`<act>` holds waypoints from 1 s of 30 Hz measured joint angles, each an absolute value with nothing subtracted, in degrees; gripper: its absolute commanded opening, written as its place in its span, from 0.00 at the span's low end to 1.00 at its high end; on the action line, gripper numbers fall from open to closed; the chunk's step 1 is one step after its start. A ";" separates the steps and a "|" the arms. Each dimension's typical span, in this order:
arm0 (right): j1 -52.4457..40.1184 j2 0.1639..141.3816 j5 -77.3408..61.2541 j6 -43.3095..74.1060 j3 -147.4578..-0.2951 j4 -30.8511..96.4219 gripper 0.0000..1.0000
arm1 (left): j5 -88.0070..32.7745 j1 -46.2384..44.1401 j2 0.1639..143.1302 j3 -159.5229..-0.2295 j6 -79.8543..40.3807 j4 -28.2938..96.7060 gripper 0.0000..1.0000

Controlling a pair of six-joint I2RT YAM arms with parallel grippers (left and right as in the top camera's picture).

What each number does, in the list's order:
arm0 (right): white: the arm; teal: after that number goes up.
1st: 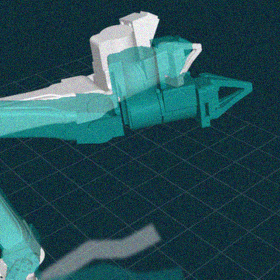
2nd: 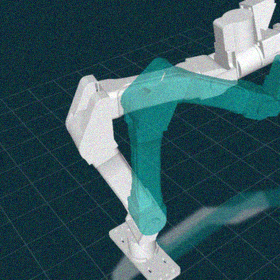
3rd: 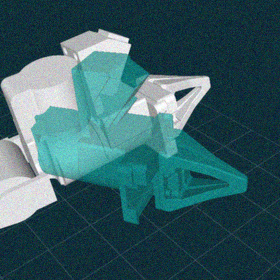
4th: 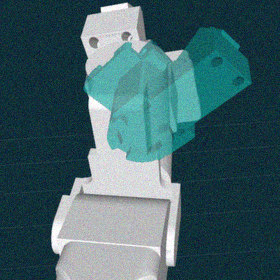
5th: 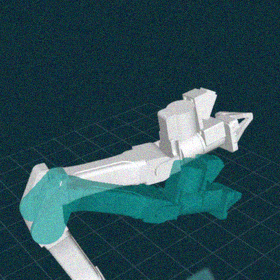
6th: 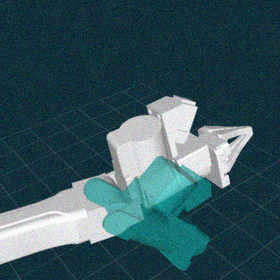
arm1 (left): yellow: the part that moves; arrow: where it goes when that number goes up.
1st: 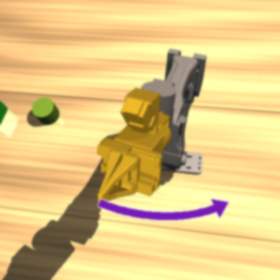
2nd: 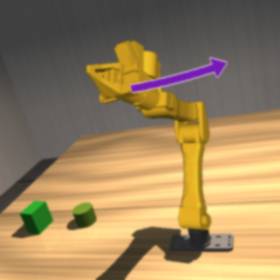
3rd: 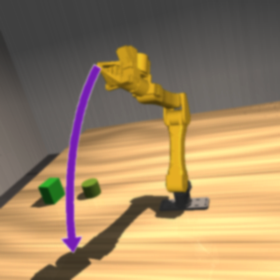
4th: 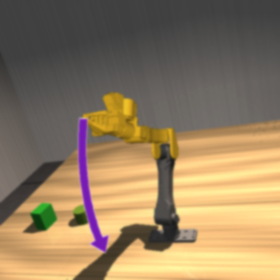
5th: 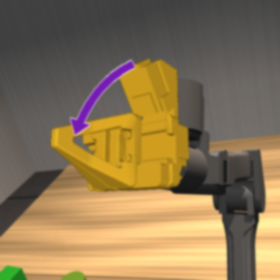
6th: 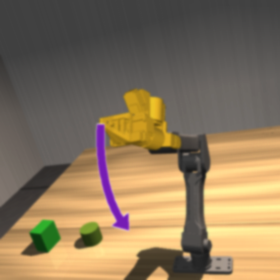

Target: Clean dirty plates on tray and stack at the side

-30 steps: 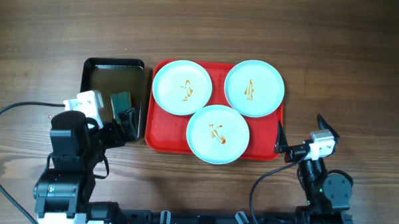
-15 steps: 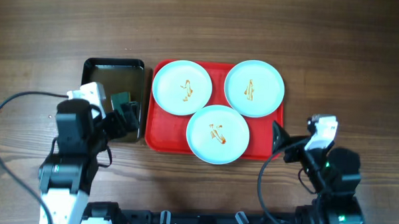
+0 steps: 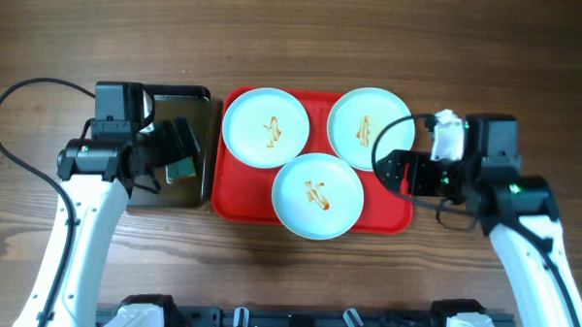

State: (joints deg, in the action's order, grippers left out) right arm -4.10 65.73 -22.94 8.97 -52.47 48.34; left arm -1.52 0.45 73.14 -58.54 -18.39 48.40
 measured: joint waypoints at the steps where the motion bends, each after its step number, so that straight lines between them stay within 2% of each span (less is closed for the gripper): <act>1: -4.10 67.13 -24.43 8.97 -52.47 48.12 0.99 | -1.37 0.45 73.14 -58.54 -18.39 48.14 1.00; 4: -4.10 68.53 -24.12 10.02 -52.51 50.09 0.99 | -0.93 0.45 73.19 -58.54 -18.39 45.93 1.00; 6: -4.10 68.53 -22.26 10.94 -52.51 51.90 0.94 | 0.03 0.45 73.58 -58.63 -18.39 44.01 1.00; 9: -4.10 68.53 -20.71 11.44 -52.23 52.58 0.79 | 1.02 0.45 76.09 -58.81 -18.39 43.07 1.00; 11: -4.10 68.58 -20.43 11.81 -51.07 52.29 0.73 | 1.19 0.45 78.85 -58.81 -18.37 42.50 1.00; 17: -4.10 70.72 -20.34 11.94 -47.59 49.23 0.71 | 1.48 0.45 88.27 -58.85 -16.95 40.12 0.99; 20: -4.10 71.94 -20.38 11.97 -46.94 47.75 0.69 | 1.52 0.45 92.55 -58.85 -14.87 38.54 0.91; 24: -4.10 73.21 -20.49 11.97 -46.94 47.46 0.68 | 1.67 0.45 96.53 -58.85 -13.67 36.49 0.70; 28: -4.10 73.25 -20.51 11.97 -46.94 47.46 0.66 | 1.67 0.45 98.43 -58.85 -12.88 35.92 0.58; 30: -4.10 73.25 -20.51 11.97 -46.94 47.46 0.66 | 1.67 0.45 99.09 -58.85 -12.73 35.92 0.47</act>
State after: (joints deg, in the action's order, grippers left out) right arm -4.10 73.25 -20.51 11.97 -46.94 47.46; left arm 1.67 0.45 99.09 -58.85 -12.73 35.92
